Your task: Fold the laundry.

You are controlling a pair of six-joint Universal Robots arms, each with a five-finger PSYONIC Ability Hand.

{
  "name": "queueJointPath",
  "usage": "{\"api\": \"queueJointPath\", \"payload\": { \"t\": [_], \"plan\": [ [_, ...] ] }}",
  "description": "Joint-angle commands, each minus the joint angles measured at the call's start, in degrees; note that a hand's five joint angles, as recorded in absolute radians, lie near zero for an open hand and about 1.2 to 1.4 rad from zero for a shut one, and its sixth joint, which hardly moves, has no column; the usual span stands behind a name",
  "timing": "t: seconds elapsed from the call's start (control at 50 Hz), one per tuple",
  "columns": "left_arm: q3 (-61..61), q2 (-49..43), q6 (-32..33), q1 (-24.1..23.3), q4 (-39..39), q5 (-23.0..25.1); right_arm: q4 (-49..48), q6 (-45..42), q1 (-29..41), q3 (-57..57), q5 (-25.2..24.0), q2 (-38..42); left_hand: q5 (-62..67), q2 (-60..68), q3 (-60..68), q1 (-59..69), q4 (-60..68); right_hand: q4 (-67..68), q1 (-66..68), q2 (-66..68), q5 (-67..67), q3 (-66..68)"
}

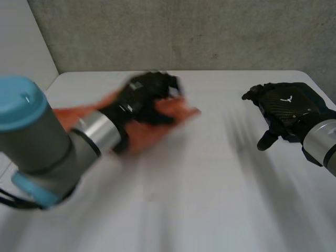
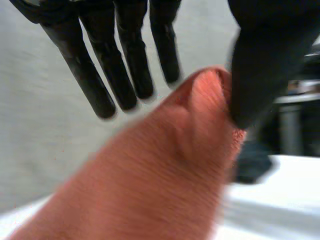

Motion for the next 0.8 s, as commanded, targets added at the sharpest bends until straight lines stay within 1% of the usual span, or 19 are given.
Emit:
{"api": "queueJointPath", "payload": {
  "t": [0.02,0.1,0.12,0.16,0.22,0.3,0.34,0.36,0.42,0.44,0.46,0.5,0.52,0.6,0.66,0.8],
  "plan": [
    [-2.34,-1.18,3.19,-4.11,-0.7,0.96,0.05,-0.06,-0.34,-0.05,-0.09,-0.36,-32.33,-33.98,-35.0,-26.61,-35.48,-3.39,-1.58,-2.57,-3.68,-2.21],
    [-1.99,0.3,6.44,-0.87,-1.67,-1.84,0.22,-0.41,-0.17,-0.14,-0.09,-0.36,-32.33,-33.98,-35.0,-26.61,-35.48,-3.39,-1.58,-2.57,-3.68,-2.21],
    [-1.72,2.14,7.06,1.84,-1.85,-3.16,0.22,-0.5,-0.08,-0.05,-0.18,-0.36,-32.33,-33.98,-35.0,-26.61,-35.48,-3.39,-1.58,-2.57,-3.68,-2.21],
    [-1.63,3.56,7.5,4.67,-1.85,-4.31,0.4,-0.68,0.01,-0.05,-0.18,-0.36,-32.33,-33.98,-35.0,-26.61,-35.48,-3.39,-1.58,-2.57,-3.68,-2.21],
    [-1.63,5.49,7.76,8.98,-1.58,-4.93,0.75,-0.68,0.97,0.39,-0.27,-0.45,-32.33,-33.98,-35.0,-26.61,-35.48,-3.39,-1.58,-2.57,-3.68,-2.21],
    [-1.63,5.41,8.55,12.32,-1.67,-4.93,1.98,-0.32,4.22,1.18,-0.27,-0.54,-32.0,-33.65,-34.67,-26.28,-35.14,-3.39,-1.58,-2.57,-3.68,-2.21],
    [-1.63,4.88,10.13,13.73,-2.02,-4.84,4.69,-0.59,6.85,1.44,-0.18,-0.45,-31.66,-33.31,-34.33,-25.94,-34.8,-3.39,-1.58,-2.57,-3.68,-2.21],
    [-1.81,3.84,12.75,15.47,-2.28,-4.75,5.58,-0.59,7.56,1.44,-0.18,-0.36,-31.16,-32.81,-33.83,-25.44,-34.3,-3.39,-1.58,-2.57,-3.68,-2.21],
    [-1.72,1.46,18.38,17.51,-2.9,-4.75,8.39,-0.76,9.67,2.23,0.08,0.08,-30.82,-32.47,-33.49,-25.1,-33.96,-3.39,-1.58,-2.57,-3.68,-2.21],
    [-1.37,-0.29,22.92,18.56,-3.51,-4.75,8.75,-0.76,10.02,2.67,0.0,0.08,-30.65,-32.3,-33.32,-24.93,-33.79,-3.39,-1.58,-2.57,-3.68,-2.21],
    [-1.19,-1.35,25.23,19.0,-3.87,-4.75,8.75,-0.85,10.37,3.2,-0.09,0.08,-30.65,-32.3,-33.32,-24.93,-33.79,-3.39,-1.58,-2.57,-3.68,-2.21],
    [-0.41,-3.9,29.54,19.88,-4.39,-5.01,7.79,-0.94,11.34,4.77,-0.27,0.25,-30.82,-32.47,-33.49,-25.1,-33.96,-3.39,-1.58,-2.57,-3.68,-2.21],
    [0.9,-6.69,33.13,20.93,-5.18,-5.28,7.26,-0.94,11.69,5.13,-0.27,0.34,-30.65,-32.3,-33.32,-24.93,-33.79,-3.39,-1.58,-2.57,-3.68,-2.21],
    [3.98,-12.94,39.47,24.09,-8.25,-6.07,3.57,-1.03,13.89,7.77,-0.09,2.44,-30.48,-32.13,-33.15,-24.76,-33.62,-3.39,-1.58,-2.57,-3.68,-2.21],
    [6.09,-16.12,41.33,25.24,-9.84,-7.03,0.33,-1.9,15.82,9.96,0.08,4.37,-30.15,-31.8,-32.82,-24.43,-33.29,-3.39,-1.58,-2.57,-3.68,-2.21],
    [13.04,-23.5,41.6,27.09,-10.2,-9.06,-4.16,-7.79,18.64,13.83,0.26,5.79,-29.48,-31.13,-32.15,-23.76,-32.62,-3.39,-1.58,-2.57,-3.68,-2.21]
  ]
}}
